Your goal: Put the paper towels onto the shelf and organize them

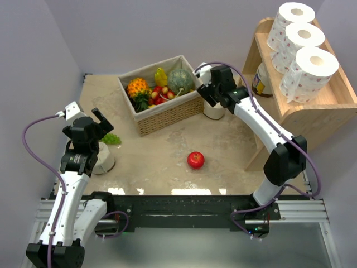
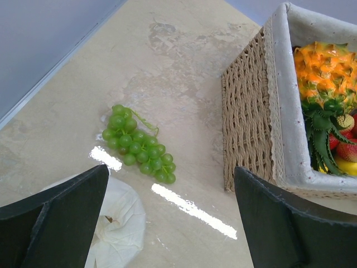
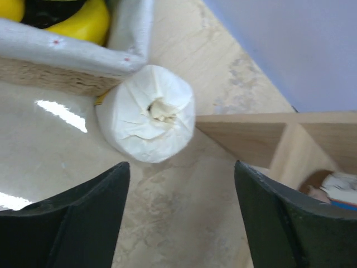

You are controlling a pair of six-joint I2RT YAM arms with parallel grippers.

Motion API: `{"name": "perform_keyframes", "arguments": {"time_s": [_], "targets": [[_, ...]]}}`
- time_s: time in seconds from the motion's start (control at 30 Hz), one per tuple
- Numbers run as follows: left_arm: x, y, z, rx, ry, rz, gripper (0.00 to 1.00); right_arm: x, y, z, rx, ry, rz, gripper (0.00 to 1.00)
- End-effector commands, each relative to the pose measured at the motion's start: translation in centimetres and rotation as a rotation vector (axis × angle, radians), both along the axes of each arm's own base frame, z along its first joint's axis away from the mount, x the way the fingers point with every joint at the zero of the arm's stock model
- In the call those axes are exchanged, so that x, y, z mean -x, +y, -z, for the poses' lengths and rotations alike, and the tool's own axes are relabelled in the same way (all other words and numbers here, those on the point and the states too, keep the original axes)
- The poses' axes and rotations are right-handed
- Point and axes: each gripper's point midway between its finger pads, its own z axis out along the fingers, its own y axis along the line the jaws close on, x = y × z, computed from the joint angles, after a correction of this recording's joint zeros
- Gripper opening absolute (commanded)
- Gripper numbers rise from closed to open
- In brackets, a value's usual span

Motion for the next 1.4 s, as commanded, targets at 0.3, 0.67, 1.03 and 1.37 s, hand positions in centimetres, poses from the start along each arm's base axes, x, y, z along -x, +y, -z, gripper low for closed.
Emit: {"name": "perform_keyframes", "arguments": {"time_s": [0.3,0.67,1.03,1.37], "targets": [[-0.5,-0.1,-1.1,-0.022,-0.043,0.014,1.0,-0.3,1.6,7.3,-0.004,0.197,-0.168,0.8],[-0.5,0.0,-0.7,-0.028,-0.027,0.01,1.0,-2.0,1.3,9.8,0.009,0.237,-0.194,0.78],[-0.7,0.1,-0.6,-0.033,-0.016,0.007,1.0,-3.7,1.0,11.7,0.024,0.228,-0.175,0.76],[-0.7,0.1,-0.5,-0.033,-0.015,0.007,1.0,-4.6,0.9,12.3,0.028,0.207,-0.168,0.76]]}}
